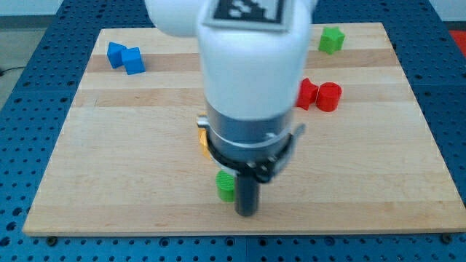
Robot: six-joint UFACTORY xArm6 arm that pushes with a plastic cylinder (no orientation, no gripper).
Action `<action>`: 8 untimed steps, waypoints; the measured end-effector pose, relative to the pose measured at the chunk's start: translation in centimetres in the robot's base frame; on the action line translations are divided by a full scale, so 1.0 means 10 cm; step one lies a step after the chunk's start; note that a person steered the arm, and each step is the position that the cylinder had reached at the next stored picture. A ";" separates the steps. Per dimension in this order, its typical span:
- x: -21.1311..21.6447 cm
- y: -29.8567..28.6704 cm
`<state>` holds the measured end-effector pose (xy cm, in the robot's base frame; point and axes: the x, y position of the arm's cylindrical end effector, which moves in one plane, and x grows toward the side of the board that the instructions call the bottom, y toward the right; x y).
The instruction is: Move the green circle into green star
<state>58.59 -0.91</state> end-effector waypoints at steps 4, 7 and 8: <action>-0.23 -0.27; -0.84 0.13; -0.81 0.19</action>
<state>50.50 1.03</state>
